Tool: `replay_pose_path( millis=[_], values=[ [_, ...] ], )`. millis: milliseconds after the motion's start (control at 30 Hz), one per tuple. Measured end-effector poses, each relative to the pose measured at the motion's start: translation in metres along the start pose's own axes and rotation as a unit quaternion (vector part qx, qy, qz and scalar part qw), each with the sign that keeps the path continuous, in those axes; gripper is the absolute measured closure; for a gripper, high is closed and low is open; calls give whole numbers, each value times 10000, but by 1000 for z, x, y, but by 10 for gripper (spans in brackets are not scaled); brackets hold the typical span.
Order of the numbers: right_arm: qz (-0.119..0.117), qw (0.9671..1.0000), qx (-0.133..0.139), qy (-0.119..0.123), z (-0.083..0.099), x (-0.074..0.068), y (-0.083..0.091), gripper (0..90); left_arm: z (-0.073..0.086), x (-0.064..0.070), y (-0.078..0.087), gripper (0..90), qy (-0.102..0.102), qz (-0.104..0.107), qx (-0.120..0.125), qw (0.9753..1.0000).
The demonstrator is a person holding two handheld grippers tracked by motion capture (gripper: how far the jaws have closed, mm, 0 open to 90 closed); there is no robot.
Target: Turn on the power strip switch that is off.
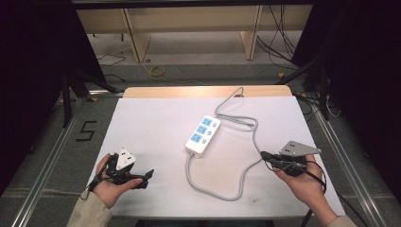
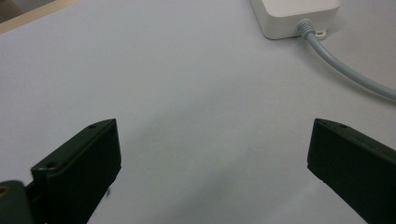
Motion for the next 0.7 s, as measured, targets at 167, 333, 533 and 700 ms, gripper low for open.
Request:
replay_pose_path(
  millis=[167, 333, 533, 700],
  values=[
    [-50, 10000, -4, -11, -7, 0, -10, 900, 0, 0, 0, 27, 5, -8, -10, 10000],
    [-136, 9999, -11, -34, -12, 0, -18, 900, 0, 0, 0, 28, 10, 2, -2, 10000],
    [-189, 9998, -25, -57, -17, 1, -28, 900, 0, 0, 0, 30, 16, 15, 3, 10000],
    [-274, 9996, -52, -17, -23, 1, -39, 900, -1, 2, 0, 34, 38, 15, 37, 10000]
  ],
)
Point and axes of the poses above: each handheld gripper's, and its own axes: y roughly backward along the jaws, z roughly out of its underside, x roughly to its right, the point moved 2 cm from there along -y, roughly forward along the jaws, and after that the axes turned 8 degrees about x, right-handed, at the moved point
